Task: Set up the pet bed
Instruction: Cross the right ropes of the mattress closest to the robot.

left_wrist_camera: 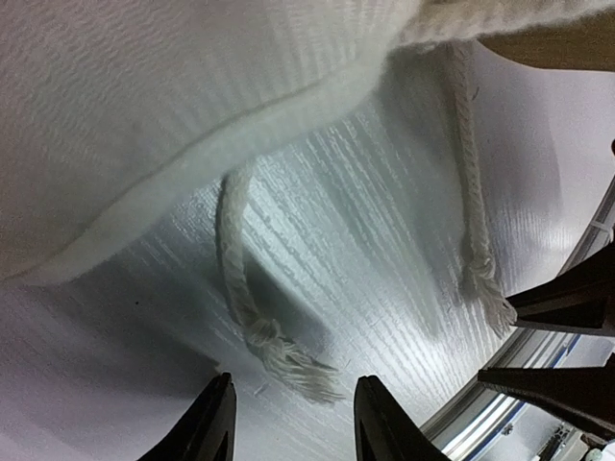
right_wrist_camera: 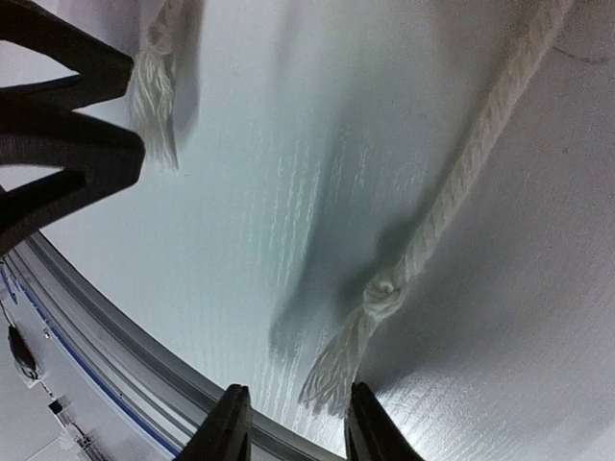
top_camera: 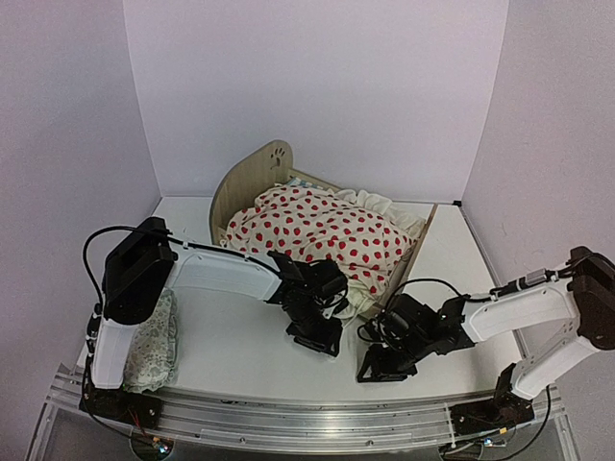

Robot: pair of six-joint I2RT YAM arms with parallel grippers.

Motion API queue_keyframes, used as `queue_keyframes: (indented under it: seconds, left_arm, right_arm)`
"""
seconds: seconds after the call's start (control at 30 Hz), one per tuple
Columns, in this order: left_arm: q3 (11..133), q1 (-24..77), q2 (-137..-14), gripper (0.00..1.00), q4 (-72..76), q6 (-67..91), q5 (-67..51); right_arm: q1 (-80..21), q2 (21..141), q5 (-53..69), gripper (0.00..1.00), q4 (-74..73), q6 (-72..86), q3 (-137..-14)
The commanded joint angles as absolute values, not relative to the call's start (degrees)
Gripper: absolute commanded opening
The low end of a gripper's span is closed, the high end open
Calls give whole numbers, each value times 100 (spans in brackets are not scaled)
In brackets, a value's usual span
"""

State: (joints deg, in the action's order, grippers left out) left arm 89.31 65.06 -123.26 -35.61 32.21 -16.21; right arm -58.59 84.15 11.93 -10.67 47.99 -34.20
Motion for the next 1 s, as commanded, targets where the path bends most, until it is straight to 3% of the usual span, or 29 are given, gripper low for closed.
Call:
queue_keyframes:
  seconds: [0.0, 0.1, 0.43, 0.73, 0.97]
  left_arm:
    - [9232, 6639, -12496, 21, -3507, 3245, -1183]
    - [9286, 6651, -12491, 1, -3505, 3228, -1100]
    - [9712, 6743, -12298, 0, -3604, 3058, -1915]
    - [10534, 6853, -12747, 0, -3806, 3054, -2678]
    - [10969, 6961, -13216, 4, -3919, 3195, -2872]
  right_arm:
    - [-5881, 7888, 1340, 41, -1520, 4729, -3620]
    - [-5880, 7502, 1225, 43, -1997, 4655, -3729]
    - [-5873, 6110, -22, 52, -2904, 4768, -3540]
    - [-5872, 5539, -1986, 52, -3272, 5630, -3330]
    - [-5865, 5323, -2274, 52, -3344, 5759, -3182]
